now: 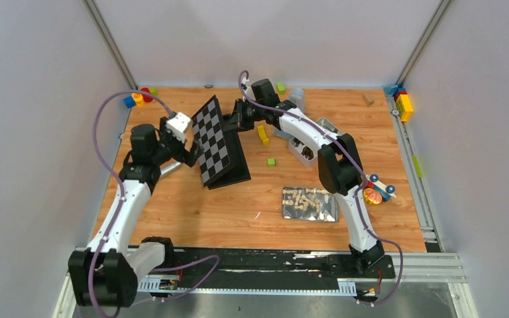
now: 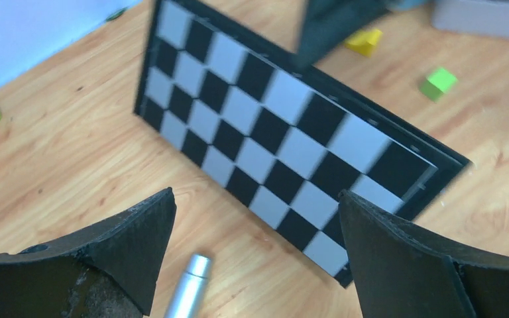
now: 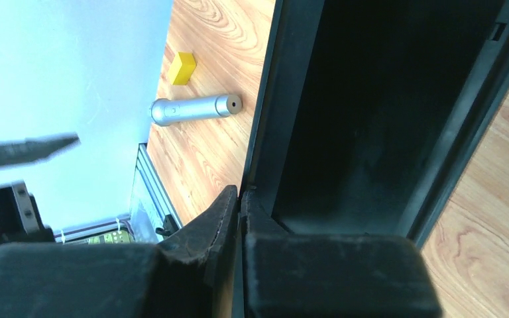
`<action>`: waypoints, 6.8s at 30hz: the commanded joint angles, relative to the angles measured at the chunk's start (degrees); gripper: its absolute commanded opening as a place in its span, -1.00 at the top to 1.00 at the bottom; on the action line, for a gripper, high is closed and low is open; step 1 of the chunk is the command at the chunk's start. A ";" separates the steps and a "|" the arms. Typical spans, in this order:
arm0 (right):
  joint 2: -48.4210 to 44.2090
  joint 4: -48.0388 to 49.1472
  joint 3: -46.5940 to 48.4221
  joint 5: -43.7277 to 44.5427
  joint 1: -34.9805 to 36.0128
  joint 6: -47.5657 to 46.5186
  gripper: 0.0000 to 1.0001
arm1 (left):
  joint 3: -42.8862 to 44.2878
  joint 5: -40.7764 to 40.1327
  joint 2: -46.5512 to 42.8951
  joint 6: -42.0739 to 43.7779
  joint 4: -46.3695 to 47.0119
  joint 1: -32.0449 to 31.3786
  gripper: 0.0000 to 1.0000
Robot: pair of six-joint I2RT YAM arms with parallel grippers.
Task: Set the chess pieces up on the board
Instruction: Adjust the chessboard at the center of the board.
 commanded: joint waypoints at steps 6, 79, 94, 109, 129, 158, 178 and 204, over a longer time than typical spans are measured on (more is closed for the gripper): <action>-4.44 2.60 -0.28 -1.58 2.14 -0.77 1.00 | -6.53 -13.05 -4.83 10.29 -1.16 -14.25 -1.00; -7.78 1.44 -0.08 -3.50 22.24 -8.91 0.43 | 24.54 -11.89 18.23 -21.19 -46.15 6.18 -0.72; -22.37 -0.16 -11.14 3.88 16.44 -19.54 -0.25 | 27.74 -7.29 18.29 -19.71 -47.12 7.20 0.25; -32.08 -4.40 -18.19 2.46 0.01 -27.87 -0.24 | 47.79 -0.70 19.69 -22.85 -35.87 6.69 1.00; -38.50 -4.70 -24.18 -0.23 -15.43 -29.68 -0.19 | 44.20 -47.96 16.51 17.66 -15.13 -27.31 1.00; -46.11 -4.65 -34.11 -3.20 -22.82 -29.68 -0.18 | 7.81 -73.88 16.36 68.02 40.58 -48.13 1.00; -47.94 -4.66 -42.35 -16.61 -24.17 -31.69 -0.16 | -3.59 -86.88 11.96 70.07 47.87 -63.67 1.00; -4.52 -1.30 -8.12 -26.92 -9.83 -28.37 0.51 | -6.63 -84.26 0.38 60.23 41.44 -63.83 1.00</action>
